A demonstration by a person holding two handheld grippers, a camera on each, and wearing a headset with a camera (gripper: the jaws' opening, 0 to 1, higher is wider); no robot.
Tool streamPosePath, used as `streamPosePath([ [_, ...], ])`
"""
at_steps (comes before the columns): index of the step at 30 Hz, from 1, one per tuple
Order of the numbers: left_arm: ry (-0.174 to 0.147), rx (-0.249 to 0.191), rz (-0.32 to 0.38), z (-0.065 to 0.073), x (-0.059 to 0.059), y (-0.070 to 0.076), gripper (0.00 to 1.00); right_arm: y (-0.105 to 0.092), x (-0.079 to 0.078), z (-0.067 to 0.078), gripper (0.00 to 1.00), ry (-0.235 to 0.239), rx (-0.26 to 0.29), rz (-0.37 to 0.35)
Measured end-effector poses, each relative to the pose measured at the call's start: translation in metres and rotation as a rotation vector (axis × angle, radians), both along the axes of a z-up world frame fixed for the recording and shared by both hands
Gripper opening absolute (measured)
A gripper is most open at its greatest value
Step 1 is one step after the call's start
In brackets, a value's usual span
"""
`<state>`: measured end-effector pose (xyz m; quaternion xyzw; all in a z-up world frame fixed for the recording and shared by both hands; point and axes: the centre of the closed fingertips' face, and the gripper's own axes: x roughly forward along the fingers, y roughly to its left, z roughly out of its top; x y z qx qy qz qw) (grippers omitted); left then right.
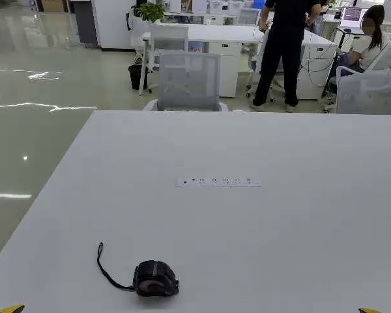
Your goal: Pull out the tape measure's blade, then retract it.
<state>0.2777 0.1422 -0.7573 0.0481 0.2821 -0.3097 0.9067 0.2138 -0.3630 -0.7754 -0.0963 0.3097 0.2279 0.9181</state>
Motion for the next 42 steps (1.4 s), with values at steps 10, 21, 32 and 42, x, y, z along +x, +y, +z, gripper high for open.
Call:
streamPosePath([
  [10,0.007,0.005,0.004,0.000,0.004,0.004,0.99,-0.002,-0.004,0.000,1.00,0.005,0.027,-0.021],
  [21,0.015,0.002,-0.006,-0.005,0.005,0.004,0.99,-0.001,-0.004,0.003,1.00,-0.002,0.049,-0.029],
  [32,0.022,0.003,-0.015,-0.012,0.005,0.002,0.99,0.002,-0.006,-0.004,1.00,0.027,0.041,-0.020],
  [42,0.013,0.016,-0.032,-0.009,0.009,-0.002,0.99,0.007,-0.001,-0.001,0.98,0.024,0.044,0.001],
])
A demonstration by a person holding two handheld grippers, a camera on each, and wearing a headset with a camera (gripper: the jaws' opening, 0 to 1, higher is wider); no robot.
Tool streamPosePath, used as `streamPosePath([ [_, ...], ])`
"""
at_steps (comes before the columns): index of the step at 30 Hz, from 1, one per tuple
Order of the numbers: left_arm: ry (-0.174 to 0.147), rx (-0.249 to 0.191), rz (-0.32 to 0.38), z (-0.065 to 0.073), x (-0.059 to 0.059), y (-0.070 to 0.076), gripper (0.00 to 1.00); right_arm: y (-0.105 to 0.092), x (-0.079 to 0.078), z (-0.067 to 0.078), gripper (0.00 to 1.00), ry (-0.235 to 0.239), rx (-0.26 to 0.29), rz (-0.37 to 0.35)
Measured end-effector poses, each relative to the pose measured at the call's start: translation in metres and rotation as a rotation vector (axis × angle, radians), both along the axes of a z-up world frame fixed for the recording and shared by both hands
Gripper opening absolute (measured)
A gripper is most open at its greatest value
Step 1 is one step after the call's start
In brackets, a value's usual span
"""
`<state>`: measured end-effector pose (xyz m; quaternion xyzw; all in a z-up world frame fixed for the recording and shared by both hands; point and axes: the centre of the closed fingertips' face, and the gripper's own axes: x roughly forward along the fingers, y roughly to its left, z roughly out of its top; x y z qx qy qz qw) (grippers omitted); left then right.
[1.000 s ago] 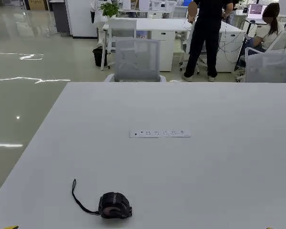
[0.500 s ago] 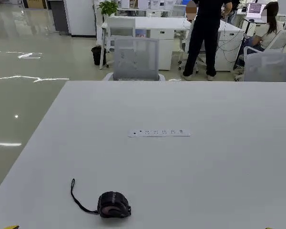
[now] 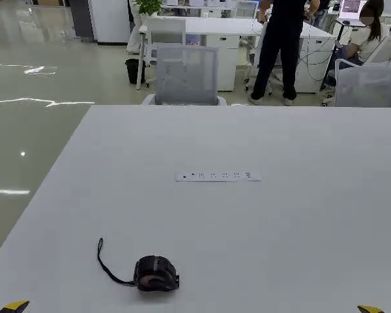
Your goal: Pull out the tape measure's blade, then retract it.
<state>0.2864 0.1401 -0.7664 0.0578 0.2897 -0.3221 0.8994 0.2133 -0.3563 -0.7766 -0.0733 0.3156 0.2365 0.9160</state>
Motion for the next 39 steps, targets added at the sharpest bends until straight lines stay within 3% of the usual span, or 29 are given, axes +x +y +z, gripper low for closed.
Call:
streamPosePath([
  [9,-0.025,0.015,-0.053,0.015,0.022,-0.014,0.99,0.015,0.020,0.005,0.98,-0.007,-0.010,0.059],
  [14,-0.022,0.031,-0.101,0.019,0.031,-0.026,0.99,0.027,0.030,0.009,0.98,-0.012,-0.033,0.126],
  [27,-0.016,0.063,-0.216,0.029,0.043,-0.059,0.99,0.048,0.051,0.012,1.00,-0.016,-0.025,0.205],
  [31,-0.005,0.073,-0.261,0.030,0.048,-0.067,0.99,0.062,0.056,0.013,1.00,-0.010,-0.009,0.242],
  [39,-0.013,0.096,-0.341,0.035,0.063,-0.087,0.99,0.096,0.070,0.008,1.00,-0.004,-0.010,0.312],
])
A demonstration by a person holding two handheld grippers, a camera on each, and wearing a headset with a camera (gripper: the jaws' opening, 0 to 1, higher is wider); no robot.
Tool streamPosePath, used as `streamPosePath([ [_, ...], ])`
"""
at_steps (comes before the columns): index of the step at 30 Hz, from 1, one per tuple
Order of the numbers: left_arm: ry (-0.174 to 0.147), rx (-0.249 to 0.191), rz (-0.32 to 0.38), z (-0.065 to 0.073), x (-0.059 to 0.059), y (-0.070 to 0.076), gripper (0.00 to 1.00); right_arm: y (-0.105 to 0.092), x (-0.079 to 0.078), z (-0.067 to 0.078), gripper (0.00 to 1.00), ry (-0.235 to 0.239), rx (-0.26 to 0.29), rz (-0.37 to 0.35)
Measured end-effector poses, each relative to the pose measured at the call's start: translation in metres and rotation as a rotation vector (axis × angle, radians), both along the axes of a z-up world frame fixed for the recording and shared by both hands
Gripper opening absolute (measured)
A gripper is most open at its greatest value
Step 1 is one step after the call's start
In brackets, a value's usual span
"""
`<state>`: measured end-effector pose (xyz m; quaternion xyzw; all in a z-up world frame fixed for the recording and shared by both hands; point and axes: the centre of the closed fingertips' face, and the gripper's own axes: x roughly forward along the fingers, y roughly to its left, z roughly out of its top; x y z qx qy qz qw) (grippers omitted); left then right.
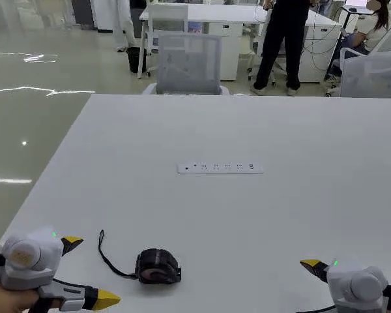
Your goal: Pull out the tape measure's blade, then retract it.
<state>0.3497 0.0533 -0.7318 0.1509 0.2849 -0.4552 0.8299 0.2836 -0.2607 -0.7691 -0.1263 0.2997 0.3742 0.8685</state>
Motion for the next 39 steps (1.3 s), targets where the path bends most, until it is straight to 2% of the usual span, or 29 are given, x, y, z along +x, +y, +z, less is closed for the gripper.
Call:
streamPosePath([
  [3,0.007,0.010,-0.029,-0.002,0.006,-0.003,0.99,0.009,0.007,0.000,1.00,-0.004,-0.002,0.023],
  [5,0.012,0.023,-0.054,-0.005,0.008,-0.006,0.99,0.017,0.012,0.003,1.00,-0.023,0.001,0.053],
  [12,0.021,0.063,-0.130,-0.006,0.016,-0.024,0.99,0.044,0.027,0.002,0.99,-0.023,-0.022,0.150],
  [23,0.010,0.145,-0.262,-0.010,0.025,-0.049,0.99,0.091,0.048,-0.002,0.97,-0.028,-0.031,0.286],
  [31,0.010,0.207,-0.346,-0.017,0.029,-0.061,0.98,0.116,0.066,-0.001,0.94,-0.038,-0.044,0.366],
  [39,0.027,0.275,-0.420,-0.030,0.029,-0.073,0.93,0.142,0.075,-0.012,0.91,-0.018,-0.060,0.439],
])
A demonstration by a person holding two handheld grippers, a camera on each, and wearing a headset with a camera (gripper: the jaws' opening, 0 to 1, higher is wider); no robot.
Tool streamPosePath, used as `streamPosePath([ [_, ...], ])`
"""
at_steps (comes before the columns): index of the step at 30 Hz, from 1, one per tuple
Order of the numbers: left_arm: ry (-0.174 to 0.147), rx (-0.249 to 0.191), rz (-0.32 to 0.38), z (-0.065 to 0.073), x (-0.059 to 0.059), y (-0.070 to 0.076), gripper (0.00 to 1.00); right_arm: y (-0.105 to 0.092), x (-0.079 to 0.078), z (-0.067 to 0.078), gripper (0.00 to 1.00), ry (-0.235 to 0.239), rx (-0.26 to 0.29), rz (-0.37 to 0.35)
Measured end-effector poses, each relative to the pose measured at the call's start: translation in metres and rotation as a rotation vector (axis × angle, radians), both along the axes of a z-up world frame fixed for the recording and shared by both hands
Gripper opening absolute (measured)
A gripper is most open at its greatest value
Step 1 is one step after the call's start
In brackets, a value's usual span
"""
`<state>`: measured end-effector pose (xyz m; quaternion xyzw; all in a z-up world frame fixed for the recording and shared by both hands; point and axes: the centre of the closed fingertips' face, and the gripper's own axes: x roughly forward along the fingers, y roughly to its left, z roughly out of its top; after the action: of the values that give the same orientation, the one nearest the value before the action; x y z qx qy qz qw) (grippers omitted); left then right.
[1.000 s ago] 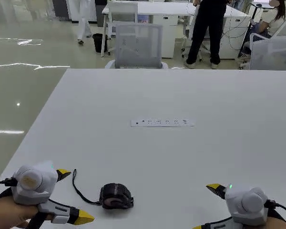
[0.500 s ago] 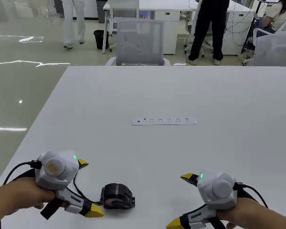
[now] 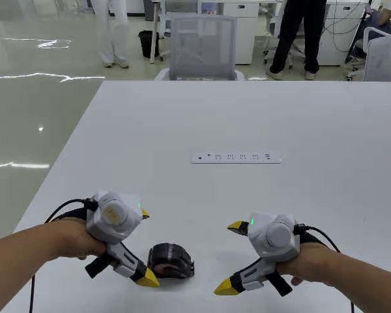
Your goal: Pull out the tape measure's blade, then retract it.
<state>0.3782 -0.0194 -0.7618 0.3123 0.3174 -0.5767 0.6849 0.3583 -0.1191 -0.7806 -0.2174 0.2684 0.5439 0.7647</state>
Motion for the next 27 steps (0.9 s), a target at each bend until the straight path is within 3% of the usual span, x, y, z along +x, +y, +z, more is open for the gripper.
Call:
streamPosePath([
  [4,0.009,0.039,-0.038,-0.008,-0.001,-0.003,0.87,0.012,0.000,-0.006,0.88,0.014,-0.015,0.036],
  [10,0.021,0.052,-0.045,-0.012,0.001,-0.008,0.85,0.023,0.004,-0.011,0.84,0.021,-0.039,0.077],
  [17,0.067,0.088,-0.087,-0.027,-0.012,-0.018,0.80,0.035,0.006,-0.016,0.75,0.034,-0.049,0.097],
  [21,0.072,0.129,-0.090,-0.037,-0.013,-0.017,0.70,0.042,-0.002,-0.025,0.71,0.064,-0.064,0.122],
  [27,0.054,0.136,-0.101,-0.038,-0.012,-0.021,0.63,0.044,-0.006,-0.030,0.64,0.066,-0.086,0.146],
])
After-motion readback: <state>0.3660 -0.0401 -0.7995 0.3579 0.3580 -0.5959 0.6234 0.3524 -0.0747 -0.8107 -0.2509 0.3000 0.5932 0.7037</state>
